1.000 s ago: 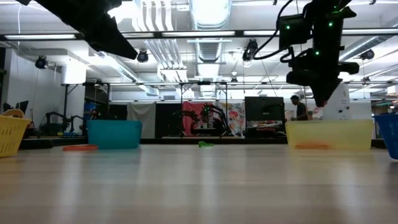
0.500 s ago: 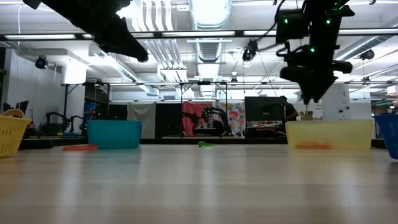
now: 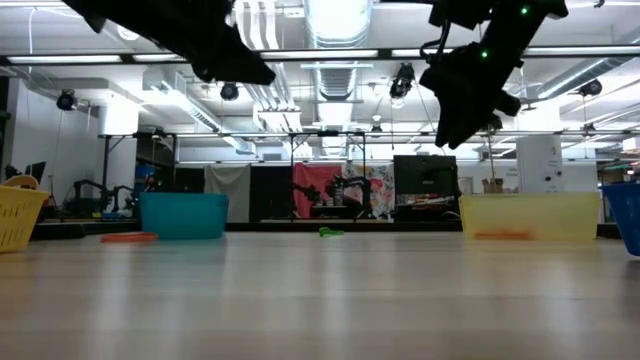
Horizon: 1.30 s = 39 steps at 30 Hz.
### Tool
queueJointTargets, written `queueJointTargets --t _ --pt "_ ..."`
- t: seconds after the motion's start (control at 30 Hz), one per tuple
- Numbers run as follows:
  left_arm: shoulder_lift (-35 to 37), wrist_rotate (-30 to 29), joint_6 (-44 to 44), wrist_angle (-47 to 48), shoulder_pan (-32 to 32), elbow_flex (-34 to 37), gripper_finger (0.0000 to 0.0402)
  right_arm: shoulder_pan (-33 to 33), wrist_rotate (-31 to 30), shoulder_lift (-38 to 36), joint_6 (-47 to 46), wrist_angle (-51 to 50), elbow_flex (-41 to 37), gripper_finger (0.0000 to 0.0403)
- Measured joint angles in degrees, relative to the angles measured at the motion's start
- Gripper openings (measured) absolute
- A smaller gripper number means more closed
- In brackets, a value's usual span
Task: Sort rubber bands into baskets
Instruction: Put the green rubber band into the light blue bin
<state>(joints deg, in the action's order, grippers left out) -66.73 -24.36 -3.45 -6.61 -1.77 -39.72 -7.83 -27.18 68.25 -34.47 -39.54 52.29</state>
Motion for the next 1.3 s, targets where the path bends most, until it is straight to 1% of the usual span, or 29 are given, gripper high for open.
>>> queueJointTargets --t 0.07,0.3,0.43,0.63,0.73,0.77,0.9,0.93,1.13,1.3 --pt "-1.5 0.6 -0.4 -0.8 1.7 0.0 0.0129 0.8 -0.5 0.0 0.1 0.0 0.0 0.0152" --pt "-9.3 9.5 -0.6 -6.2 8.2 0.0 0.0129 3.6 -4.4 0.0 0.3 0.0 -0.1 0.0148" --pt "-14.0 10.4 -0.5 -6.4 10.8 -1.9 0.0129 4.2 -4.5 0.0 0.7 -0.2 -0.1 0.0151" --pt "-21.3 10.5 -3.4 -4.9 13.9 -6.7 0.0129 4.2 -4.5 0.0 0.9 -0.6 -0.1 0.0155" --pt "-25.4 10.5 -4.9 -3.9 16.6 -9.8 0.0129 4.2 -4.5 0.0 1.1 -0.6 -0.1 0.0153" --pt "-26.8 11.3 -5.3 -3.3 17.7 -11.0 0.0129 4.2 -4.5 0.0 1.1 -0.6 -0.1 0.0152" --pt "-32.3 17.9 -5.7 -0.6 21.7 -15.7 0.0125 4.2 -4.5 0.0 1.5 -0.8 -0.1 0.0148" --pt "-33.7 18.5 -5.7 0.1 22.3 -16.9 0.0122 4.2 -4.5 0.0 1.5 -0.9 -0.1 0.0147" --pt "-41.3 18.9 -5.8 2.4 24.8 -23.0 0.0110 4.2 -4.5 0.0 1.7 -0.9 -0.6 0.0149" --pt "-44.9 18.9 -3.5 5.6 25.8 -26.5 0.0113 4.2 -4.5 0.0 1.7 -0.9 -1.5 0.0155"
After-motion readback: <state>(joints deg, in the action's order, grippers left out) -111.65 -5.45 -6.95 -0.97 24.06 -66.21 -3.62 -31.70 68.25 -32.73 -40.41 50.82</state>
